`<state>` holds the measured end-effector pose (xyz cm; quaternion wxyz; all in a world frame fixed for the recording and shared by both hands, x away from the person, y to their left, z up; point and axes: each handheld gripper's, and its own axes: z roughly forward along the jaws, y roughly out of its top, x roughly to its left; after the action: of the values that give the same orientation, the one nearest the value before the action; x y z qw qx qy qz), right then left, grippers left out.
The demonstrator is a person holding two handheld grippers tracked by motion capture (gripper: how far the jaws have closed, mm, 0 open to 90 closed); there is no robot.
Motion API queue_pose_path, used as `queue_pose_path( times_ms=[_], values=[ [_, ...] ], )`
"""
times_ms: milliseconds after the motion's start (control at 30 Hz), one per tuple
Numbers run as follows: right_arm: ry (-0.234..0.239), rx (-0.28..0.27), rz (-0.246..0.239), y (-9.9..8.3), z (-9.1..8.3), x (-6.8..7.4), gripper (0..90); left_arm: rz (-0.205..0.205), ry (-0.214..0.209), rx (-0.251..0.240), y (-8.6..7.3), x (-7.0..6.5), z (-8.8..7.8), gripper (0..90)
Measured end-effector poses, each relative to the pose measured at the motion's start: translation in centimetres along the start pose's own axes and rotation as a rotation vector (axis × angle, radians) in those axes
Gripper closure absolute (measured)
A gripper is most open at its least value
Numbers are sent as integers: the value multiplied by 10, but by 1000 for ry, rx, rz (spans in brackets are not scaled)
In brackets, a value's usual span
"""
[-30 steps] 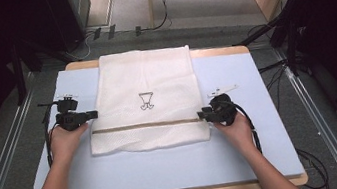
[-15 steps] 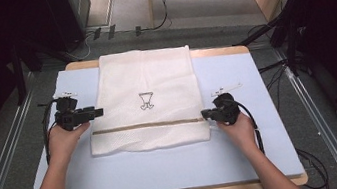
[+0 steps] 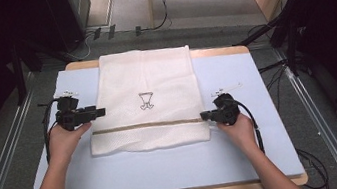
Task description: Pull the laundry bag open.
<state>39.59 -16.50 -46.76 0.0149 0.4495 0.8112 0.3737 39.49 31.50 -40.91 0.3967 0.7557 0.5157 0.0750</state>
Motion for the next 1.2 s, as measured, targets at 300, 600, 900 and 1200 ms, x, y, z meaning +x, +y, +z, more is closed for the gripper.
queue_pose_path(
  times_ms=[300,600,900,1200],
  values=[
    [-5,-1,-27,1,1,8,900,26,-22,13,3,-9,2,446],
    [-7,-41,-64,5,-2,16,892,66,-49,26,7,-24,7,450],
    [-24,-37,-63,4,0,19,890,112,-99,51,12,-46,19,448],
    [-46,-22,-65,0,-4,15,887,160,-149,73,16,-69,32,432]
  ],
)
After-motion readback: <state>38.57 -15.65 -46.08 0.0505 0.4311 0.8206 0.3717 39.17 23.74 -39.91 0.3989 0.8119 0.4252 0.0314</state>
